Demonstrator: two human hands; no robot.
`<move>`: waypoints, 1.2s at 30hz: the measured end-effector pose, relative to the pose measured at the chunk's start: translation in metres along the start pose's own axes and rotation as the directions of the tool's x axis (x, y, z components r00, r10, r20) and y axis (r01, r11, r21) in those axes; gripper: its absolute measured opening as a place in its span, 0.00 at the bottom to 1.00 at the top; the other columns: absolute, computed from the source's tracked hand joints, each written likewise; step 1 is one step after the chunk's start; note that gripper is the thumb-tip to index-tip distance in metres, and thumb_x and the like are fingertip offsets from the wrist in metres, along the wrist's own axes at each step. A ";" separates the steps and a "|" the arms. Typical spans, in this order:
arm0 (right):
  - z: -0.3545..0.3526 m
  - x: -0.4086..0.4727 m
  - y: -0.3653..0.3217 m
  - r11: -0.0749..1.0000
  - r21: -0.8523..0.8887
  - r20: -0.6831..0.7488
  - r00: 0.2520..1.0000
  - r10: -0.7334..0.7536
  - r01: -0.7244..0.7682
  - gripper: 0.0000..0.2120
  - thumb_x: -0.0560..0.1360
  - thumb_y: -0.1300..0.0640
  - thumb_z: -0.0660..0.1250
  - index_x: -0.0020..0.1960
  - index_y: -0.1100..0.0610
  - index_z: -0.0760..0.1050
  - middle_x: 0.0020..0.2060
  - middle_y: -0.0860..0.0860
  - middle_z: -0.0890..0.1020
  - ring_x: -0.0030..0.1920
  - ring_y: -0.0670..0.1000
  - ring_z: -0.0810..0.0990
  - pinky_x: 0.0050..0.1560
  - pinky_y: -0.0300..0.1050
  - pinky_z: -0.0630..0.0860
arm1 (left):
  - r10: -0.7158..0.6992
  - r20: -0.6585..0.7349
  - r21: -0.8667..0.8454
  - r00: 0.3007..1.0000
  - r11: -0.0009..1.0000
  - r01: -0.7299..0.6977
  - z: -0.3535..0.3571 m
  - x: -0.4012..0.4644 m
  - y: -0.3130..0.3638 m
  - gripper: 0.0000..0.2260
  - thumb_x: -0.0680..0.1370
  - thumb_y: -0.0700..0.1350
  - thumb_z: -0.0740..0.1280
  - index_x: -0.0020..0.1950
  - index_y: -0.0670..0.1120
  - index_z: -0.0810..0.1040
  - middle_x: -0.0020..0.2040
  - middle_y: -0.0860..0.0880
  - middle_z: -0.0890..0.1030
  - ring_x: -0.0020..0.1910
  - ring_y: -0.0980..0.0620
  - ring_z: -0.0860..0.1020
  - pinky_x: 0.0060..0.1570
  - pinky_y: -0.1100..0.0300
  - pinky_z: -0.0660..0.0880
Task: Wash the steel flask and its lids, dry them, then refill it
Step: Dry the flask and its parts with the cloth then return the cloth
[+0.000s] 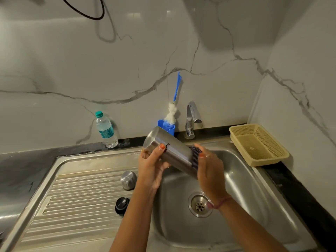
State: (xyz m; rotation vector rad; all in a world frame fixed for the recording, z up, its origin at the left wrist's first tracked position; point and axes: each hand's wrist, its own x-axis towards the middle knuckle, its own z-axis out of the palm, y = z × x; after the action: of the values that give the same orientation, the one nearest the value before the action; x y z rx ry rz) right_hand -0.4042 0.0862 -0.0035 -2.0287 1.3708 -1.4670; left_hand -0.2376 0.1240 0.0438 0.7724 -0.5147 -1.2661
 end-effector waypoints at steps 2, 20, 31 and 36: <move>-0.002 -0.011 0.009 0.978 0.121 -0.047 0.984 0.174 -0.167 0.25 0.80 0.38 0.45 0.55 0.50 0.76 0.44 0.46 0.80 0.47 0.44 0.77 0.55 0.34 0.73 | -0.016 -0.020 -0.025 1.000 1.000 0.016 -0.002 0.001 -0.001 0.32 0.63 0.41 0.76 0.65 0.43 0.71 0.51 0.44 0.83 0.49 0.48 0.85 0.42 0.48 0.83; 0.021 0.046 -0.084 0.987 -0.021 0.313 0.939 -0.142 0.157 0.26 0.80 0.43 0.41 0.72 0.49 0.64 0.67 0.45 0.73 0.66 0.45 0.69 0.66 0.43 0.62 | -0.084 0.067 -0.022 0.994 0.996 0.085 -0.014 0.000 -0.036 0.26 0.60 0.42 0.81 0.53 0.38 0.75 0.43 0.41 0.80 0.38 0.48 0.83 0.35 0.54 0.83; -0.029 -0.024 0.021 0.981 -0.146 0.353 0.933 -0.072 0.131 0.48 0.63 0.30 0.70 0.74 0.51 0.57 0.67 0.44 0.70 0.65 0.41 0.68 0.66 0.41 0.69 | -0.074 -0.005 -0.124 0.997 0.990 0.073 -0.025 0.004 -0.026 0.57 0.50 0.51 0.87 0.74 0.40 0.65 0.56 0.39 0.80 0.54 0.42 0.82 0.43 0.46 0.82; -0.028 -0.028 0.029 0.994 -0.096 0.278 0.960 -0.026 0.055 0.44 0.61 0.44 0.77 0.71 0.47 0.60 0.62 0.42 0.72 0.60 0.39 0.71 0.59 0.36 0.72 | -0.054 0.025 -0.146 0.998 0.988 0.057 -0.013 0.002 -0.030 0.54 0.56 0.54 0.84 0.77 0.45 0.64 0.63 0.39 0.77 0.57 0.42 0.81 0.46 0.46 0.81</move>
State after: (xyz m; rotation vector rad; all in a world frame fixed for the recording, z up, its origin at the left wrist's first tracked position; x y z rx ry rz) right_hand -0.4444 0.1019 -0.0274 -2.2369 1.3184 -1.0935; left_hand -0.2463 0.1214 0.0125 0.6539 -0.4142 -1.3493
